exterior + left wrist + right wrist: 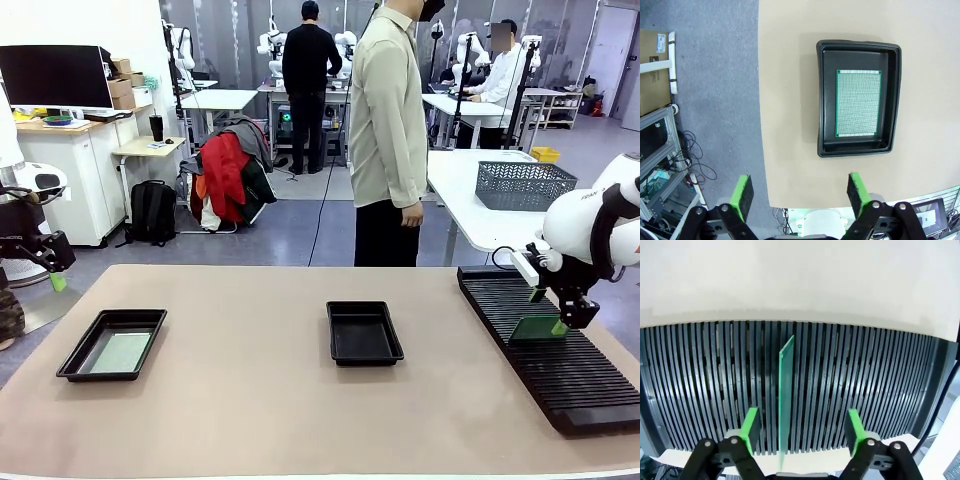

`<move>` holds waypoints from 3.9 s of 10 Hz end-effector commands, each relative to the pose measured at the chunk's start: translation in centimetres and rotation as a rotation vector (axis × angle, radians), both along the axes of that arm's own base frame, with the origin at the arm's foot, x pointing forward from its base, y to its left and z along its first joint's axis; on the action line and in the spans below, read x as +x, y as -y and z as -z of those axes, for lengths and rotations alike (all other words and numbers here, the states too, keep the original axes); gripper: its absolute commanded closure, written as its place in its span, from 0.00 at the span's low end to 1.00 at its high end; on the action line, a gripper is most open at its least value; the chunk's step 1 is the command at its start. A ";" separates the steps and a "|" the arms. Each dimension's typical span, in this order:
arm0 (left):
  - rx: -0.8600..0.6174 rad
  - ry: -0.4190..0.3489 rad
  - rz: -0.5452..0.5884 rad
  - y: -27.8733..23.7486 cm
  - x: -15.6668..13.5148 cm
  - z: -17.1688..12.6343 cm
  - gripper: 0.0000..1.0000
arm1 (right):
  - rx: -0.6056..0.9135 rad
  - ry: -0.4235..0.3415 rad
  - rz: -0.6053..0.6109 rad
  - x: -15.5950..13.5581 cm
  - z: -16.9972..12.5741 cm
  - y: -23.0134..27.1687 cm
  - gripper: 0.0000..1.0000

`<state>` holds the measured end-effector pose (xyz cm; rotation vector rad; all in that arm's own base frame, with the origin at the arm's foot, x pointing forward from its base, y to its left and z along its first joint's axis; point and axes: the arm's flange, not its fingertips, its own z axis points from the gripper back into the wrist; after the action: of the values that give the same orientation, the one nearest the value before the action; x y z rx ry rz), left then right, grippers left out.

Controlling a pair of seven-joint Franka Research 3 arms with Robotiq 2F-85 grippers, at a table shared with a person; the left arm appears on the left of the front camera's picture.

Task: Inspect and transfer BCBs to ESD trays.
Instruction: Pick up the Blank PCB from the PCB Rack and place it in the right ESD tray.

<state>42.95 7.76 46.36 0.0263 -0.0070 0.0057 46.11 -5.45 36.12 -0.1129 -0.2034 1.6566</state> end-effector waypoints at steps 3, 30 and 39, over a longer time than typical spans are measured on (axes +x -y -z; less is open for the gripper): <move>0.000 0.001 0.006 -0.1 -0.1 0.2 0.00 | 0.033 0.006 0.000 -0.2 0.7 0.6 0.35; 0.000 0.001 0.006 -0.1 -0.1 0.2 0.00 | -0.009 -0.048 -0.020 -7.2 -29.6 3.6 1.00; 0.000 0.001 0.006 -0.1 -0.1 0.2 0.00 | 0.000 -0.025 -0.029 -7.8 -31.4 3.9 1.00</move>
<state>42.96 7.76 46.33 0.0262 -0.0064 0.0057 38.57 -9.38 67.81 -0.0887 -0.1838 1.6844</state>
